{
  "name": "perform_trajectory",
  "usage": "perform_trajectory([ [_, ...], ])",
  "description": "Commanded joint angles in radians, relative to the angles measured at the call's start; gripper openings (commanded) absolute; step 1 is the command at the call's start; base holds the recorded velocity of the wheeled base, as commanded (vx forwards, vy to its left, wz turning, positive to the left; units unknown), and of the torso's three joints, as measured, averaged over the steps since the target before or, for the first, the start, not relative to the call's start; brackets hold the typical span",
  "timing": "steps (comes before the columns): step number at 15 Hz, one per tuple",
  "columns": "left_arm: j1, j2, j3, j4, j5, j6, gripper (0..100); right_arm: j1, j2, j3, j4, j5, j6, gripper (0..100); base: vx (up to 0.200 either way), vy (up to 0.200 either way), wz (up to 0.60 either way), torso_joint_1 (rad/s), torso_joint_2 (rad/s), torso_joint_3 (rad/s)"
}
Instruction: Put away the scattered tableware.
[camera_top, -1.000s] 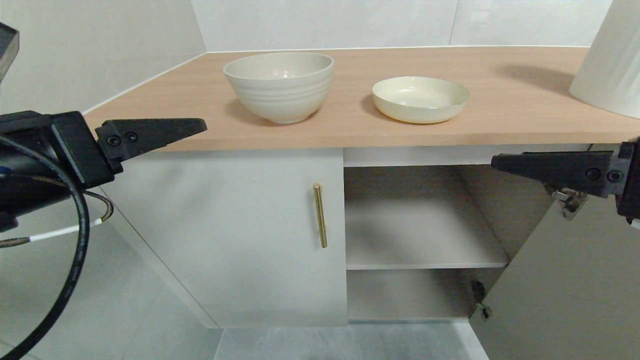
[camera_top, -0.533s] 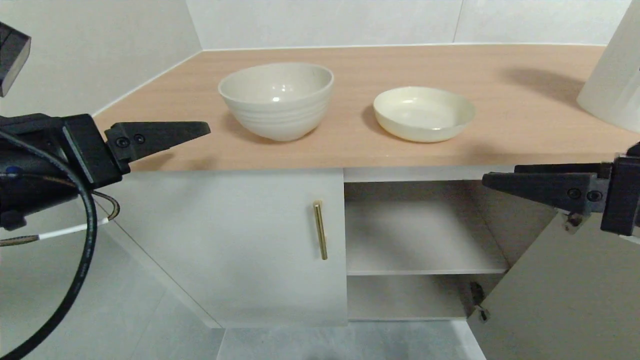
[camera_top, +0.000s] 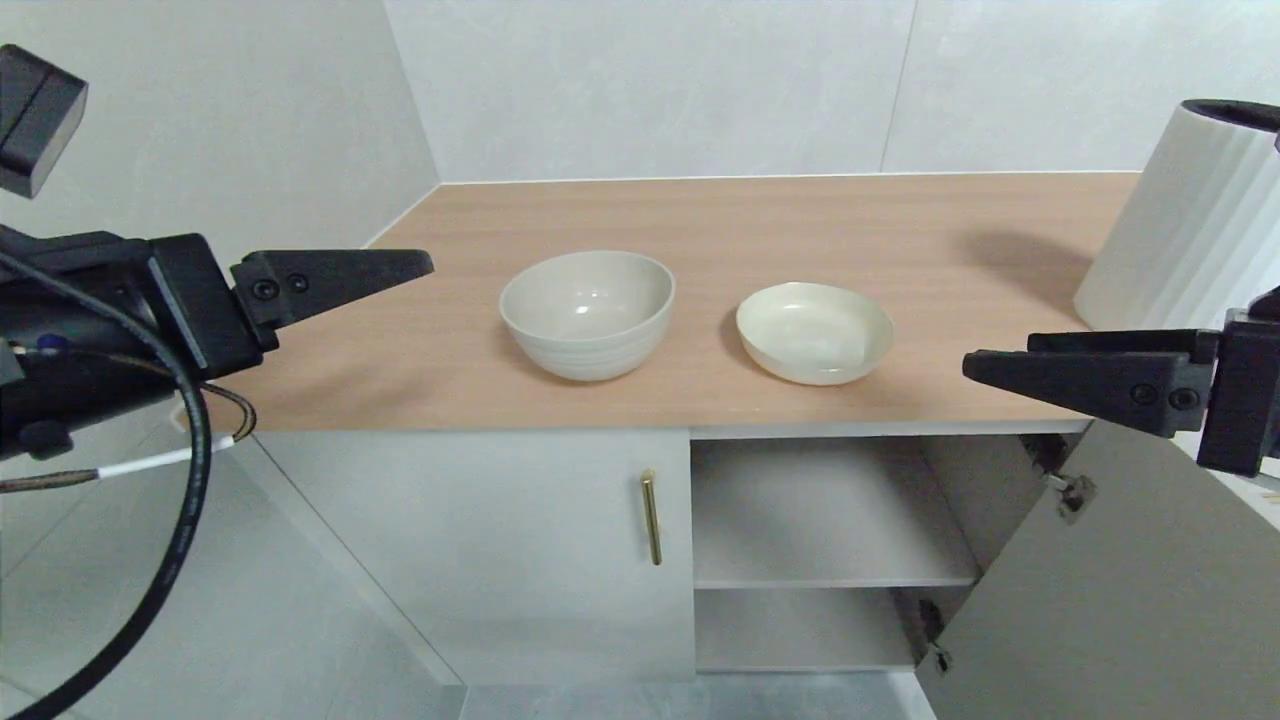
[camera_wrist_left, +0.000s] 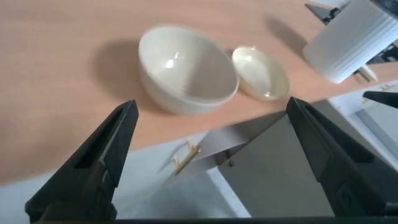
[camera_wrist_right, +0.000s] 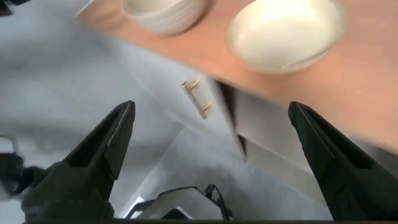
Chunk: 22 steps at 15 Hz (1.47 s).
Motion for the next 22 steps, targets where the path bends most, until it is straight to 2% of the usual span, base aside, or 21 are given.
perform_trajectory([
  [1, 0.0, 0.04, -0.018, -0.001, -0.001, -0.002, 100, 0.001, 0.021, 0.001, -0.017, 0.001, -0.001, 100, 0.0, 0.0, 0.0, 0.261, -0.46, -0.261],
  [3, 0.0, 0.095, -0.064, 0.002, 0.002, -0.011, 100, -0.013, 0.072, -0.005, -0.081, 0.0, -0.016, 100, 0.0, 0.0, 0.0, 0.224, -0.46, -0.232],
  [5, 0.0, 0.138, -0.133, 0.021, 0.013, -0.043, 100, -0.047, 0.173, -0.063, -0.106, -0.022, -0.035, 100, 0.0, 0.0, 0.0, 0.088, -0.17, -0.098],
  [7, 0.0, 0.156, -0.242, 0.167, 0.05, -0.043, 100, -0.071, 0.253, -0.191, 0.028, -0.178, -0.009, 100, 0.0, 0.0, 0.0, 0.023, -0.03, -0.023],
  [8, 0.0, 0.166, -0.266, 0.202, 0.063, -0.043, 100, -0.071, 0.265, -0.212, 0.054, -0.206, 0.01, 100, 0.0, 0.0, 0.0, 0.0, 0.0, 0.0],
  [9, 0.0, 0.189, -0.306, 0.288, 0.117, -0.043, 100, -0.07, 0.291, -0.256, 0.086, -0.249, 0.077, 100, 0.0, 0.0, 0.0, 0.0, 0.0, 0.0],
  [10, 0.0, 0.225, -0.308, 0.303, 0.174, -0.043, 100, -0.071, 0.306, -0.266, 0.086, -0.258, 0.102, 100, 0.0, 0.0, 0.0, 0.0, 0.0, 0.0],
  [13, -0.011, 0.336, -0.337, 0.299, 0.31, -0.046, 100, -0.07, 0.359, -0.269, 0.071, -0.356, 0.103, 100, 0.0, 0.0, 0.0, 0.0, 0.0, 0.0],
  [14, -0.029, 0.402, -0.368, 0.279, 0.389, -0.061, 100, -0.068, 0.388, -0.266, 0.022, -0.393, 0.103, 100, 0.0, 0.0, 0.0, 0.0, 0.0, 0.0],
  [15, -0.055, 0.423, -0.38, 0.256, 0.421, -0.097, 100, -0.067, 0.392, -0.261, 0.003, -0.399, 0.103, 100, 0.0, 0.0, 0.0, 0.0, 0.0, 0.0],
  [16, -0.066, 0.433, -0.385, 0.231, 0.428, -0.118, 100, -0.067, 0.392, -0.261, 0.003, -0.399, 0.102, 100, 0.0, 0.0, 0.0, 0.0, 0.0, 0.0],
  [17, -0.081, 0.449, -0.386, 0.197, 0.432, -0.126, 100, -0.067, 0.392, -0.26, 0.003, -0.401, 0.102, 100, 0.0, 0.0, 0.0, 0.0, 0.0, 0.0],
  [18, -0.084, 0.454, -0.388, 0.193, 0.436, -0.126, 100, -0.068, 0.392, -0.26, 0.003, -0.401, 0.102, 100, 0.0, 0.0, 0.0, 0.0, 0.0, 0.0],
  [19, -0.098, 0.48, -0.388, 0.191, 0.471, -0.121, 100, -0.067, 0.392, -0.258, 0.002, -0.401, 0.102, 100, 0.0, 0.0, 0.0, 0.0, 0.0, 0.0],
  [22, -0.104, 0.522, -0.403, 0.197, 0.524, -0.118, 100, -0.068, 0.392, -0.258, 0.002, -0.399, 0.103, 100, 0.0, 0.0, 0.0, 0.0, 0.0, 0.0],
])
